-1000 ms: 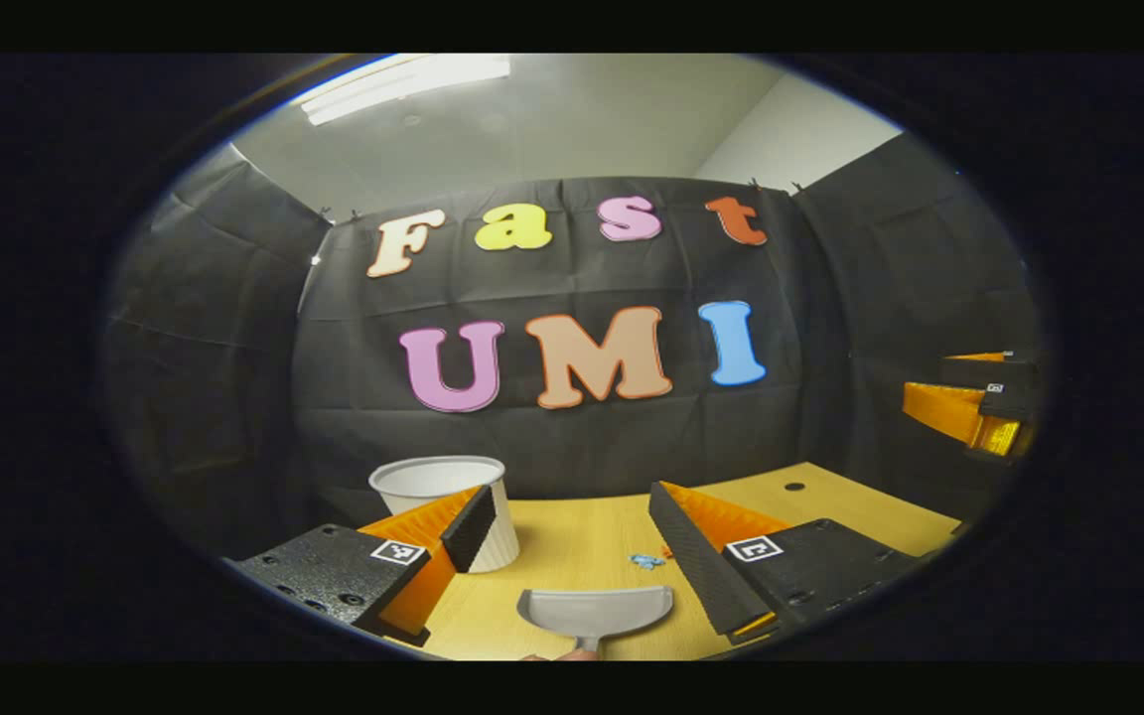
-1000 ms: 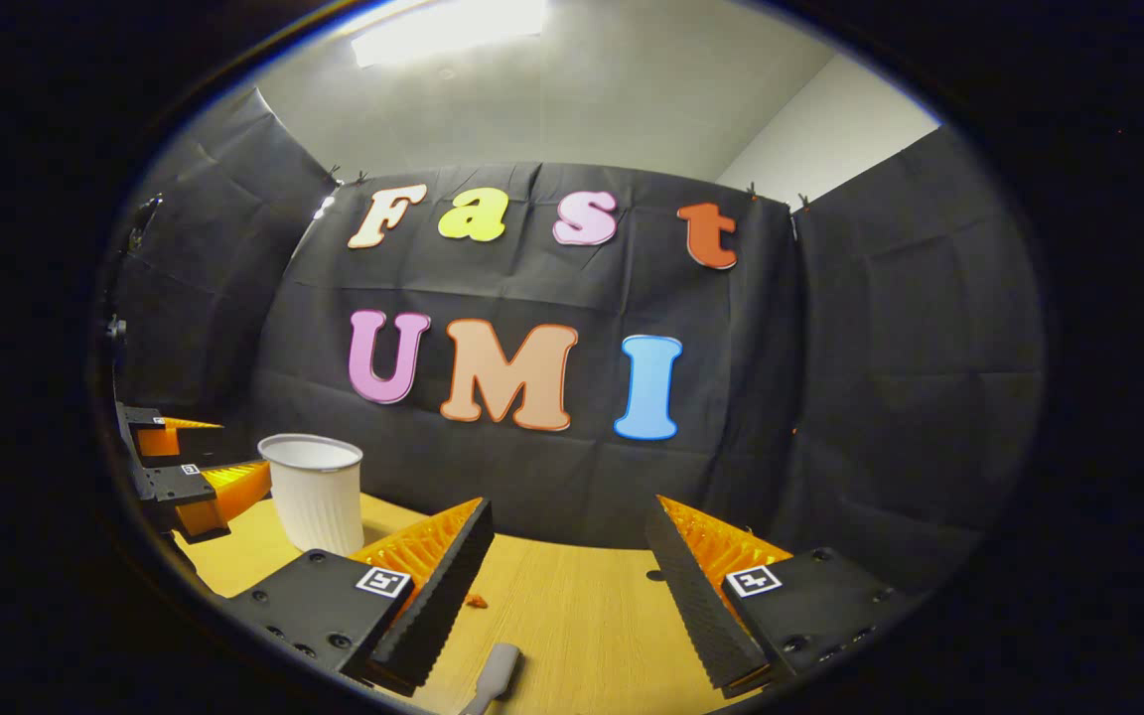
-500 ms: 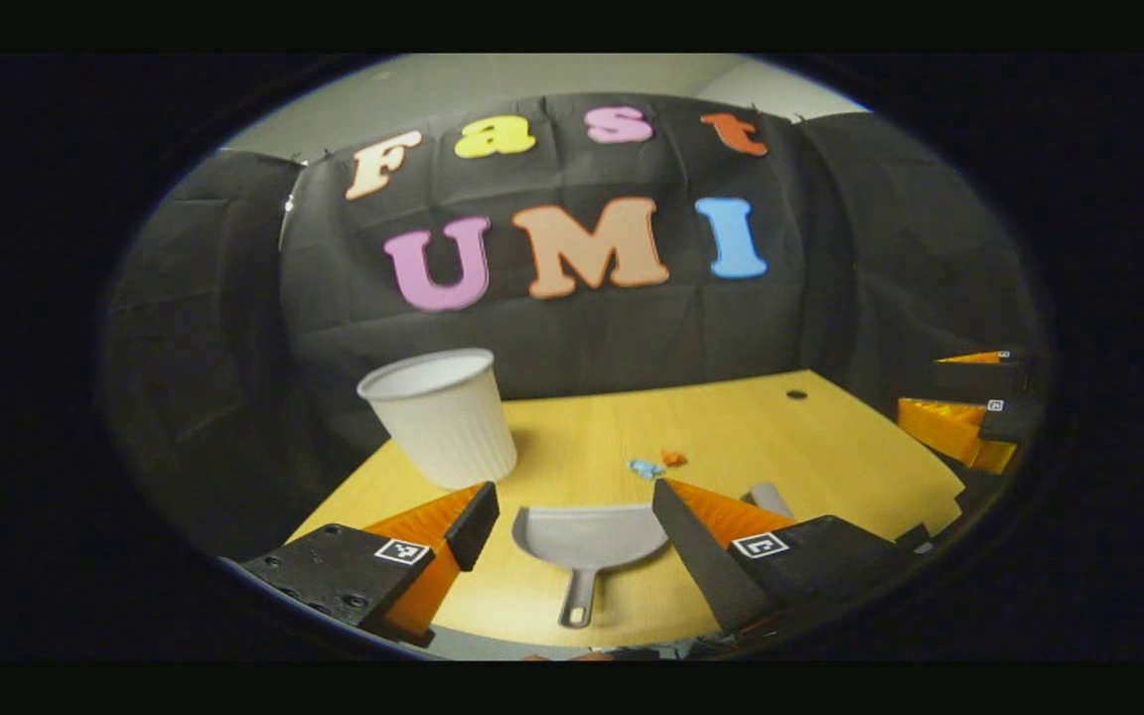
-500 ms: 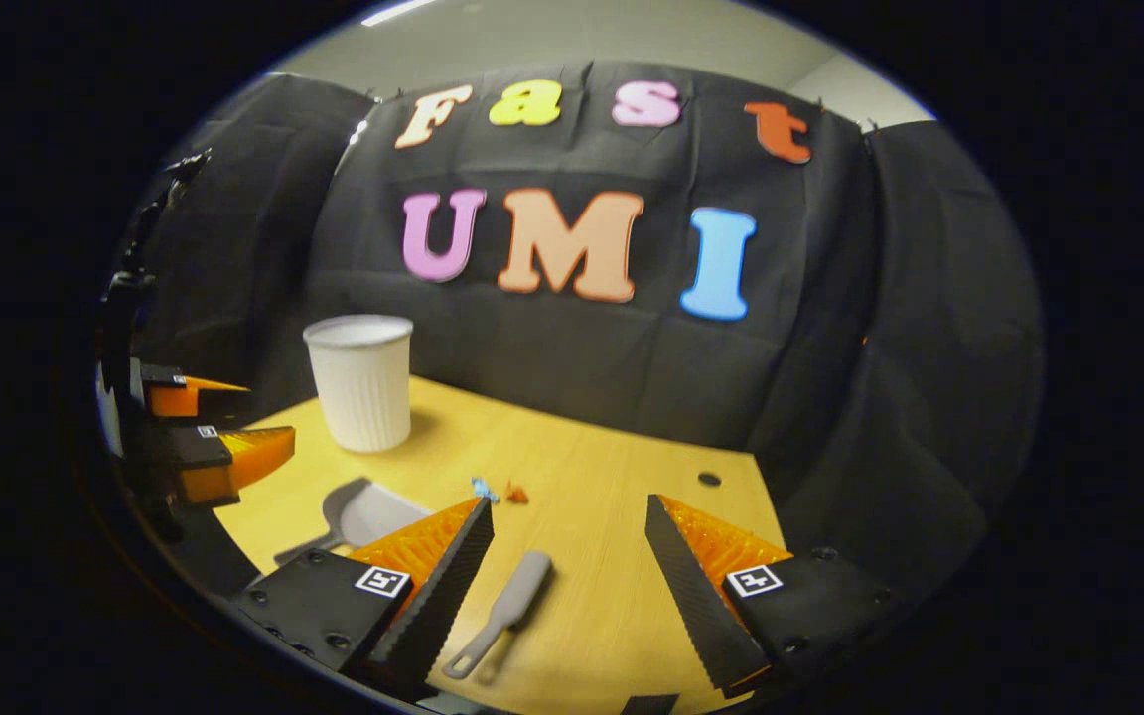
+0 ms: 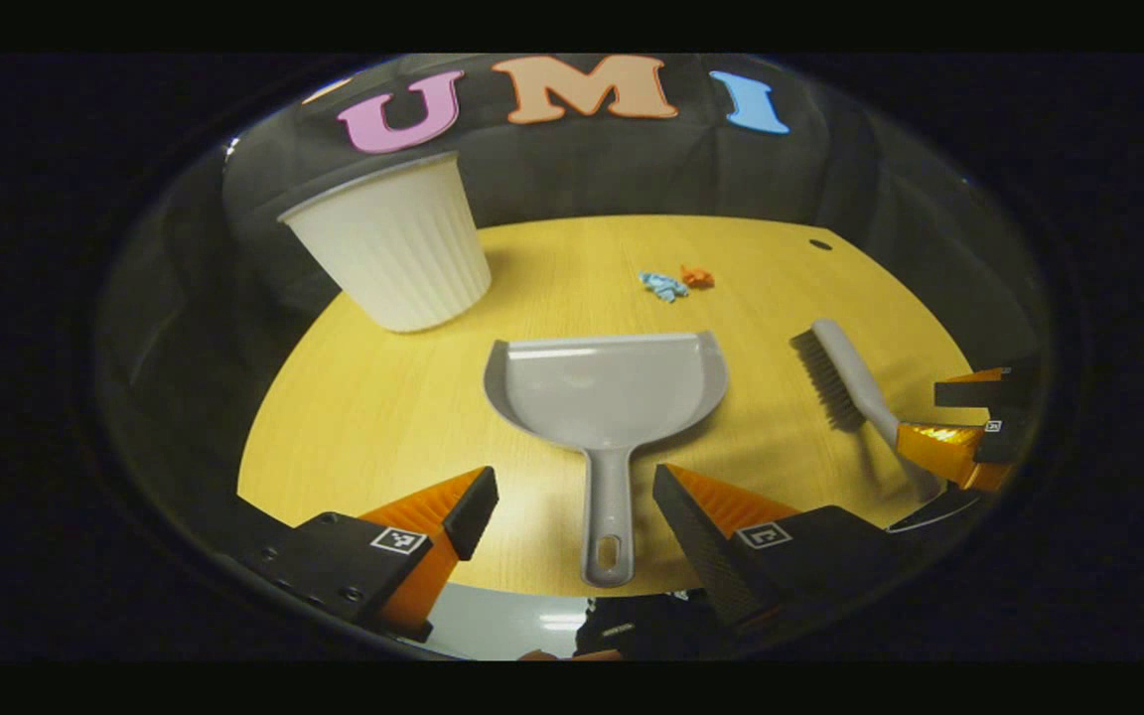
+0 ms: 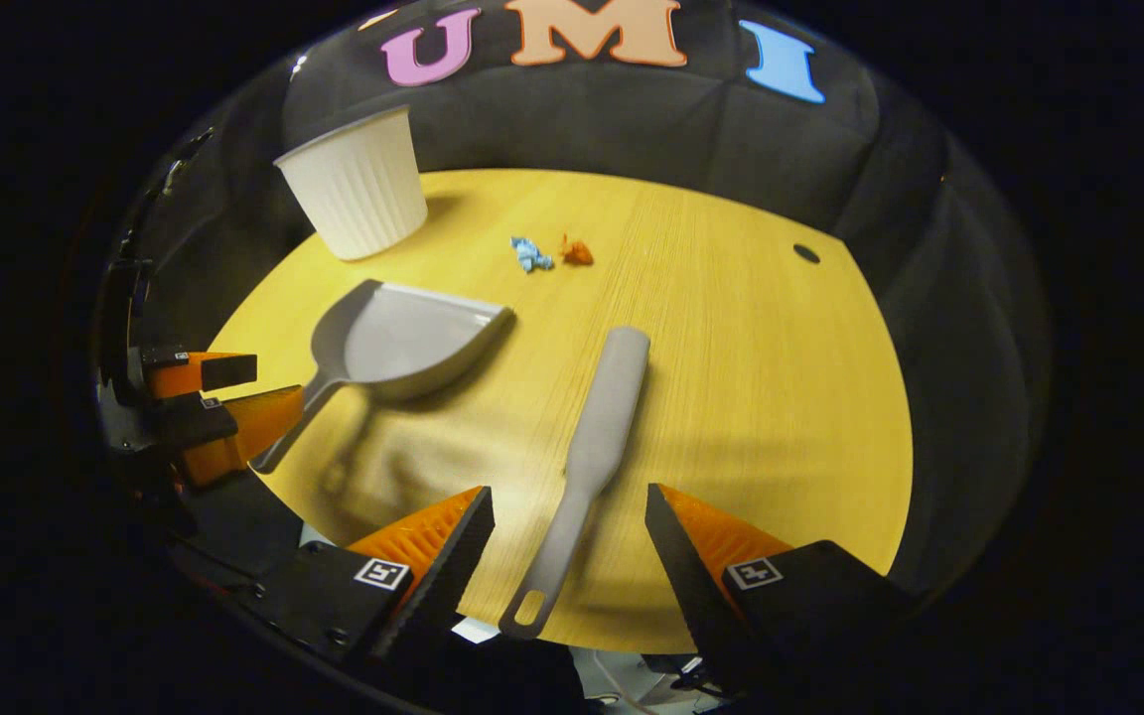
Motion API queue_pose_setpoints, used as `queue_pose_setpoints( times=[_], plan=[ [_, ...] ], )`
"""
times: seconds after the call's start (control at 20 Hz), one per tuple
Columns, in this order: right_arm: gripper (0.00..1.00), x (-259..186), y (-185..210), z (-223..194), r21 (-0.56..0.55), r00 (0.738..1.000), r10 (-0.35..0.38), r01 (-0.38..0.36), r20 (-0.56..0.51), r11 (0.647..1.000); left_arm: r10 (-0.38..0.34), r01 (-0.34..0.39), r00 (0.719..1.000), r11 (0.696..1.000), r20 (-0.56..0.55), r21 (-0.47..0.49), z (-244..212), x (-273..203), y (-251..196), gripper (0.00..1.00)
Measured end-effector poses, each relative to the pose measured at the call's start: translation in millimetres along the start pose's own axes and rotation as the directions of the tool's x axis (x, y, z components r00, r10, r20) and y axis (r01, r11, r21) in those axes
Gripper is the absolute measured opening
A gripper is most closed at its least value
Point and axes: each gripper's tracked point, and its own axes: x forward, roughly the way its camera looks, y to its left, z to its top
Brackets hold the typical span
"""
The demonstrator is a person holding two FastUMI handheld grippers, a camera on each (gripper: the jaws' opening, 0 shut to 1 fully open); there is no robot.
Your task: Pick up the small broom and dustpan from the desktop, sweep the trash into the dustpan with the broom, and then empty the trash into the garbage bin.
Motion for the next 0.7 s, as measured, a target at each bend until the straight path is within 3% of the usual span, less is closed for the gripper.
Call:
queue_pose_setpoints(
  times=[0.05, 0.1, 0.25, 0.35, 0.4, 0.5, 0.55, 0.6, 0.65, 0.7],
  plan=[
    [1.00, 2, 2, 0, -0.003, 1.000, -0.001, 0.001, -0.026, 1.000, -0.002, 0.002, 0.999, 1.000, -0.034, 0.001, -8, 8, 0, 0.96],
    [1.00, 2, 3, 3, -0.006, 0.999, -0.007, 0.007, -0.052, 1.000, -0.005, 0.005, 0.998, 1.000, -0.060, 0.005, -15, 14, -1, 1.00],
    [0.93, 3, 8, 3, -0.024, 0.992, -0.008, 0.005, -0.123, 1.000, -0.015, 0.019, 0.992, 0.999, -0.128, 0.027, -32, 34, -4, 0.96],
    [0.87, 2, 10, 6, -0.038, 0.985, -0.008, 0.002, -0.171, 0.999, -0.019, 0.026, 0.985, 0.999, -0.169, 0.040, -37, 41, -7, 0.99],
    [0.84, 1, 11, 9, -0.049, 0.981, -0.007, -0.003, -0.194, 0.999, -0.026, 0.034, 0.983, 0.999, -0.181, 0.042, -39, 46, -8, 0.93],
    [0.65, 4, 8, 9, -0.068, 0.973, -0.022, 0.007, -0.228, 0.998, -0.041, 0.051, 0.975, 0.998, -0.220, 0.039, -46, 52, -12, 0.77],
    [0.40, 5, 1, 7, -0.089, 0.971, -0.044, 0.023, -0.235, 0.996, -0.035, 0.045, 0.971, 0.998, -0.238, 0.036, -49, 53, -11, 0.54],
    [0.34, 6, 0, 8, -0.107, 0.970, -0.037, 0.011, -0.242, 0.994, -0.033, 0.046, 0.966, 0.998, -0.258, 0.043, -53, 54, -11, 0.40],
    [0.27, 10, 0, 8, -0.117, 0.970, -0.034, 0.006, -0.241, 0.993, -0.041, 0.057, 0.963, 0.997, -0.268, 0.054, -52, 54, -13, 0.32],
    [0.24, 13, -2, 12, -0.133, 0.975, -0.034, 0.005, -0.221, 0.991, -0.048, 0.066, 0.963, 0.996, -0.266, 0.059, -50, 54, -13, 0.31]
  ],
)
